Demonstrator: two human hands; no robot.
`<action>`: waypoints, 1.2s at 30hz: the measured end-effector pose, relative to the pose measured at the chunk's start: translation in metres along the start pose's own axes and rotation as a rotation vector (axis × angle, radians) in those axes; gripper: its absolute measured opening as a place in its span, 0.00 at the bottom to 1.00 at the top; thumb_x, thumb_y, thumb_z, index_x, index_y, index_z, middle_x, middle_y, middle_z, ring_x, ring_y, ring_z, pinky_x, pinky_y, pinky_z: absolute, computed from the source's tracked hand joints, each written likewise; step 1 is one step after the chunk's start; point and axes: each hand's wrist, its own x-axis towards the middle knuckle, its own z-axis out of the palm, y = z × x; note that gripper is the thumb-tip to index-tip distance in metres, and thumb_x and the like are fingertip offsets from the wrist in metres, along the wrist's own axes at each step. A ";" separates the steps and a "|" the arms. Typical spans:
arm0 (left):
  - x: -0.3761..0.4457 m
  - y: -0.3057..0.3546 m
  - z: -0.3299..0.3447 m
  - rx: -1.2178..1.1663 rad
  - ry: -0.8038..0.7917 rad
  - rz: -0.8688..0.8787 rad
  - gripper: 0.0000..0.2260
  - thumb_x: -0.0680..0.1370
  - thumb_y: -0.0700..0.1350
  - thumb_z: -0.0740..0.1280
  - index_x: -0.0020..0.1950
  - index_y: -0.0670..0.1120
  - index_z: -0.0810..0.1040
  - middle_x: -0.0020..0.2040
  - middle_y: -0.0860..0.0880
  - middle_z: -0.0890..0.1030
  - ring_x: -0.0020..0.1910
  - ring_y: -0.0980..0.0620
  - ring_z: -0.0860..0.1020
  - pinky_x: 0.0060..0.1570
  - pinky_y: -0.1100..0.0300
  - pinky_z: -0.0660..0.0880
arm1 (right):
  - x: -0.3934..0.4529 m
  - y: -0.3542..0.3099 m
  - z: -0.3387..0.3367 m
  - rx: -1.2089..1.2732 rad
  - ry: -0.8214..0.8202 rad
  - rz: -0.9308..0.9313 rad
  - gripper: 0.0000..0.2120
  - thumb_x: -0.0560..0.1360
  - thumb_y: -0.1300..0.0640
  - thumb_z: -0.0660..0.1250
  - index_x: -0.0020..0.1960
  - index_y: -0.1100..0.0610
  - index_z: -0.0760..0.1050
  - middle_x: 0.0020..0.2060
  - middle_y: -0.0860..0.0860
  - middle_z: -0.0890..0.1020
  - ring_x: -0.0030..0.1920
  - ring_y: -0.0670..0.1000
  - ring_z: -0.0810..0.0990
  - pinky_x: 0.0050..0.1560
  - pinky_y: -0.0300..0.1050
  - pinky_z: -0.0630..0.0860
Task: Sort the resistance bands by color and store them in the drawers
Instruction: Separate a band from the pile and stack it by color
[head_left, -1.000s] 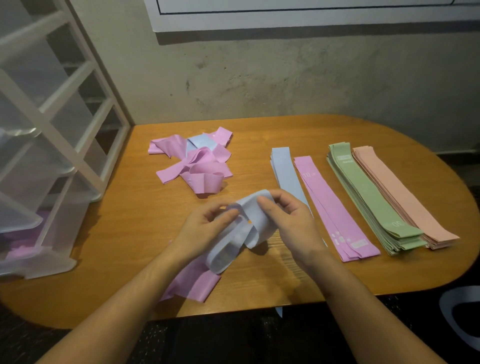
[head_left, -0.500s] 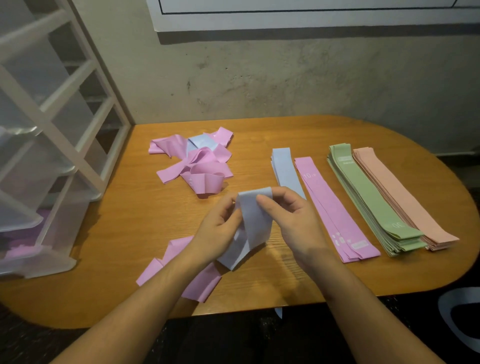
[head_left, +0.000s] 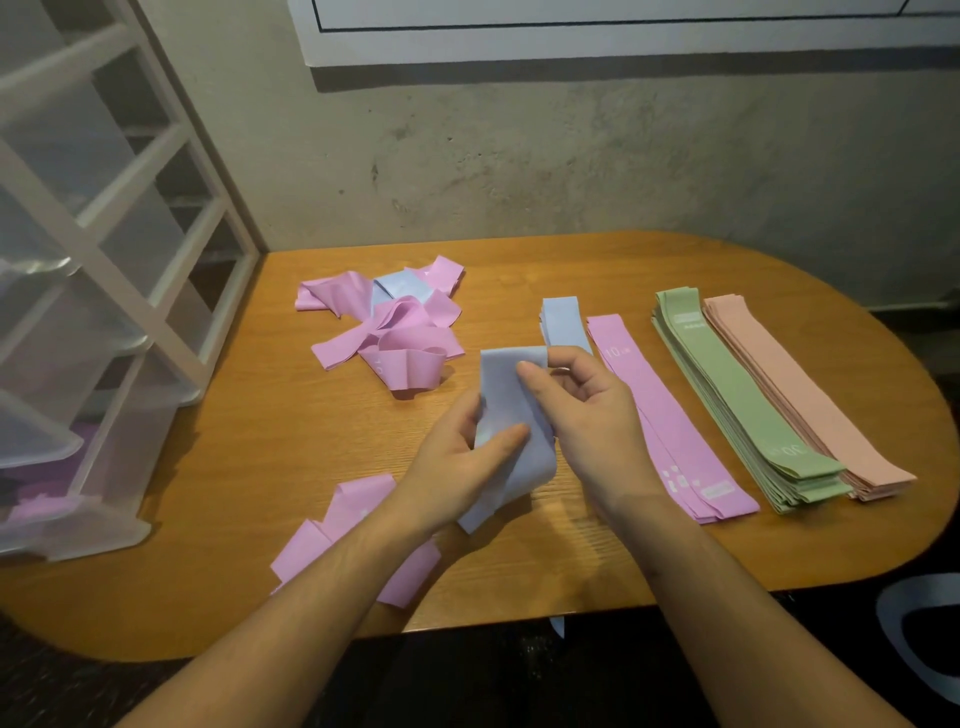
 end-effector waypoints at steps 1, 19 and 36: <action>0.001 0.000 0.000 0.021 -0.006 0.011 0.15 0.78 0.44 0.67 0.65 0.51 0.75 0.59 0.50 0.83 0.59 0.51 0.80 0.60 0.51 0.76 | 0.001 0.000 0.001 -0.005 0.003 -0.003 0.01 0.76 0.51 0.72 0.48 0.46 0.83 0.42 0.68 0.79 0.41 0.53 0.78 0.45 0.58 0.79; 0.025 0.036 -0.008 -0.821 0.218 -0.262 0.10 0.84 0.38 0.56 0.63 0.40 0.71 0.45 0.43 0.85 0.42 0.46 0.85 0.41 0.53 0.82 | -0.010 0.035 0.002 -0.081 -0.286 0.289 0.16 0.74 0.43 0.71 0.56 0.52 0.80 0.49 0.48 0.86 0.52 0.49 0.84 0.53 0.47 0.81; 0.059 0.009 -0.033 -1.117 0.629 -0.358 0.11 0.81 0.41 0.56 0.40 0.42 0.72 0.29 0.48 0.71 0.25 0.53 0.71 0.31 0.63 0.70 | -0.007 0.043 -0.004 -0.282 -0.317 0.354 0.10 0.77 0.50 0.72 0.49 0.58 0.84 0.43 0.55 0.86 0.38 0.46 0.81 0.37 0.36 0.74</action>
